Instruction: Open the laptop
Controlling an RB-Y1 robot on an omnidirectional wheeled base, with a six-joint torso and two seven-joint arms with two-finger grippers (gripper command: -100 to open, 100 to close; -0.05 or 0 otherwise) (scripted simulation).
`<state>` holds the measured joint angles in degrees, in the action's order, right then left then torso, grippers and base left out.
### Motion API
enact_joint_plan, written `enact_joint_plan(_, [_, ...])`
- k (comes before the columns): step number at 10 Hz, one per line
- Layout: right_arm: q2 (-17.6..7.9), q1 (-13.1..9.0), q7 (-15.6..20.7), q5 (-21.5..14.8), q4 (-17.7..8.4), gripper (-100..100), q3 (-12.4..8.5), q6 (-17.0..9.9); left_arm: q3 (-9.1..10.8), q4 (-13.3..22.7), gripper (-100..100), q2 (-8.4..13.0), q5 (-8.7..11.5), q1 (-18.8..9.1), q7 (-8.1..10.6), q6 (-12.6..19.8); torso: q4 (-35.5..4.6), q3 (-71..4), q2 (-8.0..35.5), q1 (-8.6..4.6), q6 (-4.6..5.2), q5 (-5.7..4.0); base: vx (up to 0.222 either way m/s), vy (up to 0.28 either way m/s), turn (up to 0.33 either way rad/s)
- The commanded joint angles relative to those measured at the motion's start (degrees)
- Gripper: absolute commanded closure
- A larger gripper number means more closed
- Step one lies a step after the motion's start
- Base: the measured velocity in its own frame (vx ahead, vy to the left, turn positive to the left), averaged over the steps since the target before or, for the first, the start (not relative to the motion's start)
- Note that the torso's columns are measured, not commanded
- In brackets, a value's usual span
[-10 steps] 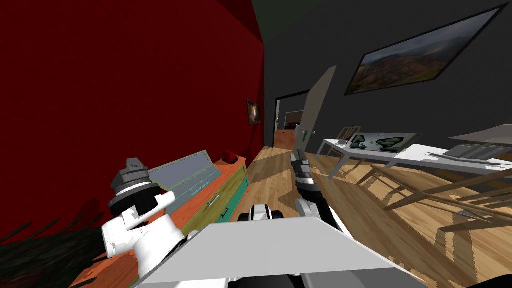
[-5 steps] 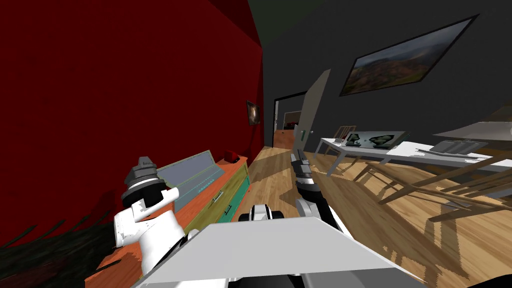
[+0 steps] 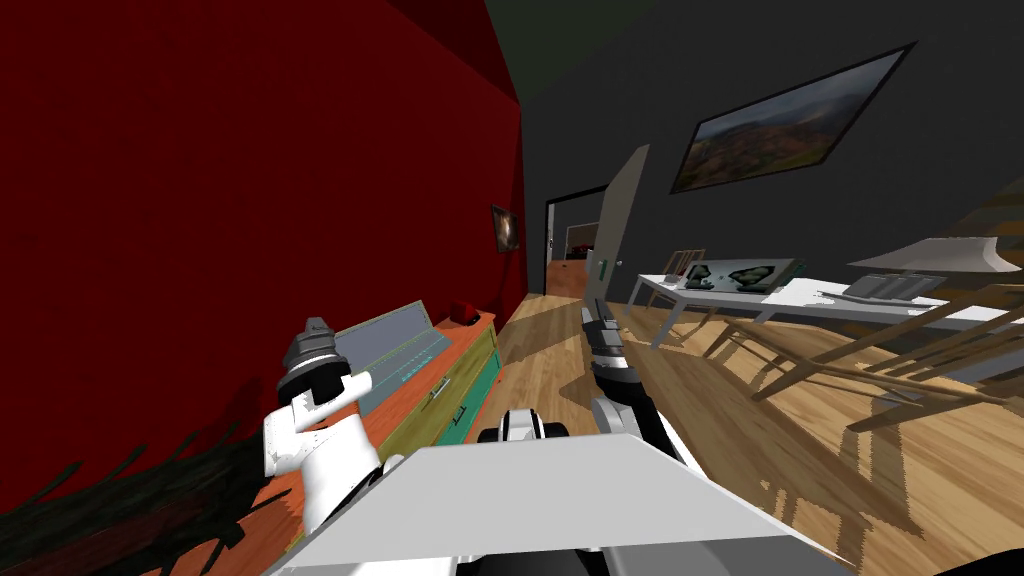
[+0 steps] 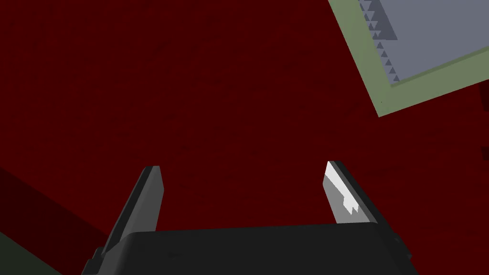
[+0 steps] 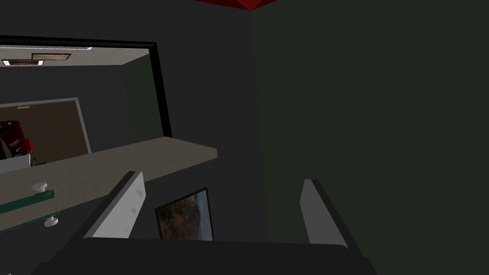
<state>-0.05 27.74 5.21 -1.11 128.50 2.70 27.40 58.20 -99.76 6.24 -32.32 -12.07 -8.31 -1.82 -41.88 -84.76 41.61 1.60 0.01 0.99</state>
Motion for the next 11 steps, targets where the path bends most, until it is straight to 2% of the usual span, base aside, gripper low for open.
enact_joint_plan(1, [0.00, 0.00, 0.00, 0.00, 0.00, 0, 0.00, 0.00, -1.53, 1.80, -100, 0.55, -0.31, 0.06, 0.03, 3.11, -0.03, 0.02, 0.07, 0.10, -0.08, -0.02, -0.045, 0.044, -0.037])
enact_joint_plan(9, [0.00, 0.00, 0.00, 0.00, 0.00, 0, 0.00, 0.00, -6.14, 4.68, -100, 4.17, -1.58, -0.47, -0.24, 11.16, 0.06, 0.24, 0.33, 0.37, -0.28, 0.30, -0.044, 0.043, -0.031])
enact_joint_plan(10, [0.00, 0.00, 0.00, 0.00, 0.00, 0, -0.01, 0.00, -6.07, 3.69, -100, 4.52, -1.43, -0.83, -0.12, 10.43, 0.07, 0.26, 0.30, 0.30, -0.18, 0.33, -0.023, 0.006, -0.008])
enact_joint_plan(11, [0.00, 0.01, 0.00, 0.00, 0.00, 0, 0.00, 0.00, -6.63, 2.58, -100, 5.84, -1.91, -1.91, -0.66, 12.25, 0.10, 0.16, 0.13, 0.00, -0.09, 0.25, -0.026, -0.013, -0.067])
